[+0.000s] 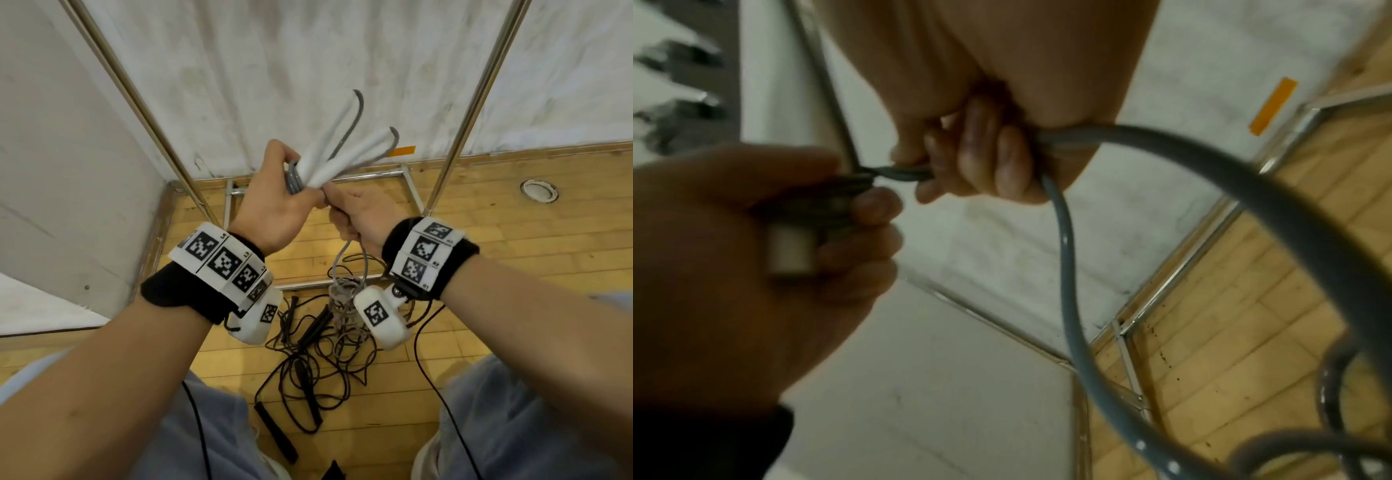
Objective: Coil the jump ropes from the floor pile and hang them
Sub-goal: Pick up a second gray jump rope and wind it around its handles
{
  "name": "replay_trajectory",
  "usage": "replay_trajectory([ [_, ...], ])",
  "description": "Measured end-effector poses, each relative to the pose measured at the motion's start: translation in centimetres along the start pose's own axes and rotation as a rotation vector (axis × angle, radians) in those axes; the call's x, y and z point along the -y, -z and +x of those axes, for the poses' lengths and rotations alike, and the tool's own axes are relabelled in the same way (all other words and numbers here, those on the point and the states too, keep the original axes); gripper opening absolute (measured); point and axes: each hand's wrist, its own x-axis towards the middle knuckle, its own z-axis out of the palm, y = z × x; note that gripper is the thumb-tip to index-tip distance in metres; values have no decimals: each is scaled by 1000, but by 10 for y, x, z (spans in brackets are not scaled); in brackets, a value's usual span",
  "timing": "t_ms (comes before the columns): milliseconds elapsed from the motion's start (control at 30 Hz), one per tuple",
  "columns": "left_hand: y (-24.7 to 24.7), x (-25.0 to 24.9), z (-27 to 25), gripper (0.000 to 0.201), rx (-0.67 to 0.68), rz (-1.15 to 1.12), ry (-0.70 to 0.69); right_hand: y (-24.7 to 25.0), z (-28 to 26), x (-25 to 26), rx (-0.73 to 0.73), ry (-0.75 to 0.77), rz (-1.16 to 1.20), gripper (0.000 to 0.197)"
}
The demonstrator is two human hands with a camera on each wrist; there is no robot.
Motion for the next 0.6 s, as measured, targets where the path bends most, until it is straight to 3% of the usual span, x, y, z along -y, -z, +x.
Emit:
replay_trajectory([
  [100,1,9,8,33,-40,74,25,-10,-6,0,-90,157,-384,40],
  [167,1,14,11,30,-75,148,12,-15,-10,2,-94,254,-606,35],
  [333,7,22,14,19,-136,367,-23,-1,-6,10,-87,69,-718,23],
  [433,11,28,17,21,-169,490,-26,2,-9,12,-57,3,-795,30],
  [500,12,34,19,24,-129,617,-10,-1,-10,14,-13,33,-915,37],
  [600,6,44,20,19,34,784,62,-6,-12,23,41,130,-1072,37],
])
